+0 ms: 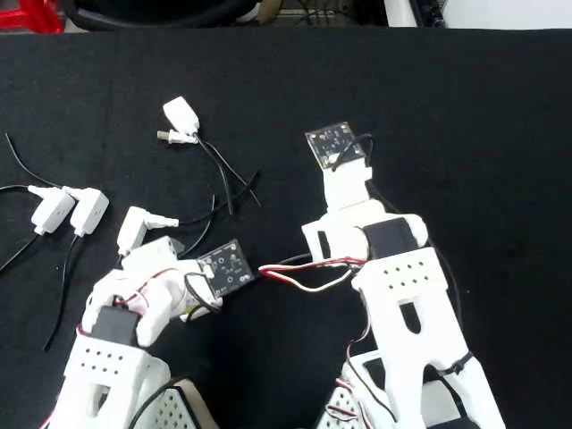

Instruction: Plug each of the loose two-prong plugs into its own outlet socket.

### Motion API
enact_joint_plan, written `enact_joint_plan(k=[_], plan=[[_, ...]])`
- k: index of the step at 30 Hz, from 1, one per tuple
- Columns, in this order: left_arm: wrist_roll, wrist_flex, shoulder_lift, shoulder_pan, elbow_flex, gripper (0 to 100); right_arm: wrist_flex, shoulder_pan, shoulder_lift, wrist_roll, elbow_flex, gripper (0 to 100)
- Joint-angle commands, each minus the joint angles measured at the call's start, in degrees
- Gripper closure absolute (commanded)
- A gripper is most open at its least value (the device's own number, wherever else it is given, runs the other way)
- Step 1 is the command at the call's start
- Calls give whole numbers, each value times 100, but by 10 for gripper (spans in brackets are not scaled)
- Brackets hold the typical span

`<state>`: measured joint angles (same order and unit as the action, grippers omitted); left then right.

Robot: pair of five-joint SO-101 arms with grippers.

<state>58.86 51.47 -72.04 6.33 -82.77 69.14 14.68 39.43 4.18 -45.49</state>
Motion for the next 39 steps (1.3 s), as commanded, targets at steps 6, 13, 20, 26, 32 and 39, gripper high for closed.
enact_joint_plan(k=[6, 13, 20, 26, 32, 39], plan=[[404, 1345, 316, -4, 699, 693, -44, -70, -22, 53, 127, 985], [369, 1547, 360, 171, 585, 693, -44, -70, -22, 53, 127, 985], [62, 1591, 325, 787, 57, 693, -44, -70, -22, 53, 127, 985], [-237, 1793, 325, 989, 374, 693, -44, -79, -22, 53, 127, 985], [-290, 2620, 325, 1007, 1182, 724, -44, -79, -22, 53, 127, 985], [-703, 2004, 360, 1112, 637, 900, -44, -79, -22, 53, 127, 985]])
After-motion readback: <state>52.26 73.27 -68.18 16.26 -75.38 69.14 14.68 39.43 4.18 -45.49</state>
